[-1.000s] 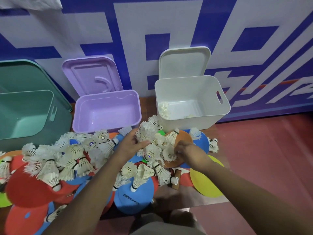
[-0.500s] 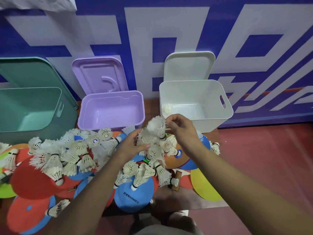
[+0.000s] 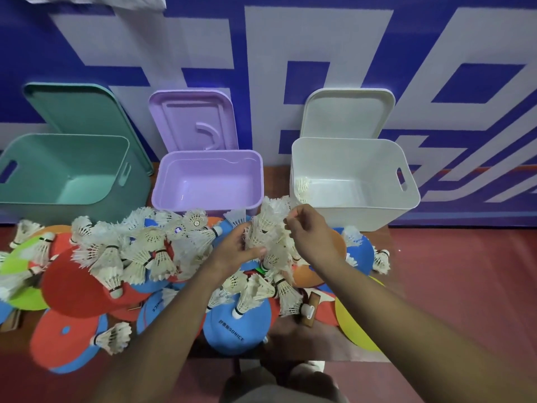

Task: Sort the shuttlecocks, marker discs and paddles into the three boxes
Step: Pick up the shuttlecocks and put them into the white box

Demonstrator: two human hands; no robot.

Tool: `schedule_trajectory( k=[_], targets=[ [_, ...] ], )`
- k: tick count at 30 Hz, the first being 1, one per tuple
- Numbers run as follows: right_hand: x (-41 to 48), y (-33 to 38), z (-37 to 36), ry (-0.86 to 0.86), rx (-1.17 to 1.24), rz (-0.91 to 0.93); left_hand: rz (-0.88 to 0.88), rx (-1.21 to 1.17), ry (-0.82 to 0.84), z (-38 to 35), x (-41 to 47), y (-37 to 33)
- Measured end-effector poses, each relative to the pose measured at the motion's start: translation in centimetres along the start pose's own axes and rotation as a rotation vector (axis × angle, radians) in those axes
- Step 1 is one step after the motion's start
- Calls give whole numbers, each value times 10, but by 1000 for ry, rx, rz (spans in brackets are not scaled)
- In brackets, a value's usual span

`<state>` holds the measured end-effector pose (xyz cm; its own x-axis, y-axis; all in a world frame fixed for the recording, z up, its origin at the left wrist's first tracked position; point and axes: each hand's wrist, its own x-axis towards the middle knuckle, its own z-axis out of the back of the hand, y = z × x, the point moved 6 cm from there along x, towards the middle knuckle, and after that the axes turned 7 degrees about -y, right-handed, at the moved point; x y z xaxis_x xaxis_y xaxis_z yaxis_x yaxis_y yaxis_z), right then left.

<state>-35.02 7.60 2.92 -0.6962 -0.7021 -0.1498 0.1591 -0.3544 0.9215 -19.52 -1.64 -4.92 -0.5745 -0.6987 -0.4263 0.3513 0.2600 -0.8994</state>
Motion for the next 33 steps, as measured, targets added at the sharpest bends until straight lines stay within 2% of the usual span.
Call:
schedule_trajectory(
  k=[2, 4, 7, 10, 13, 16, 18, 20, 22, 24, 27, 30, 33],
  targets=[
    [-2, 4, 3, 16, -194, 163, 6, 0, 0, 1, 1, 3],
    [-3, 2, 7, 47, -232, 240, 15, 7, 3, 1, 0, 4],
    [-4, -1, 9, 140, -141, 171, 27, 4, 31, -2, 1, 6],
    [-2, -4, 8, 142, -161, 137, 22, 13, 59, -4, 4, 7],
    [1, -11, 7, 120, -200, 163, 16, 31, 62, -3, 7, 5],
    [1, -15, 0, 179, -275, 212, -5, 24, 75, -4, 8, 3],
    [0, -16, -2, 214, -224, 203, 1, -3, 38, 2, 10, 3],
    [3, -17, 2, 197, -116, 140, 9, -36, 6, 9, 12, 4],
    [9, -27, 9, 144, -126, 89, 13, -43, 3, 15, 13, 5],
    [16, -43, 12, 135, -388, 145, 23, -50, 0, 18, 14, 4],
    [21, -81, 2, 259, -864, 225, 32, -42, 4, 21, 20, 8],
    [25, -115, -6, 338, -1035, 158, 34, -39, 8, 21, 22, 7],
    [32, -123, -8, 264, -1039, 215, 37, -18, 33, 18, 22, 8]
  ],
)
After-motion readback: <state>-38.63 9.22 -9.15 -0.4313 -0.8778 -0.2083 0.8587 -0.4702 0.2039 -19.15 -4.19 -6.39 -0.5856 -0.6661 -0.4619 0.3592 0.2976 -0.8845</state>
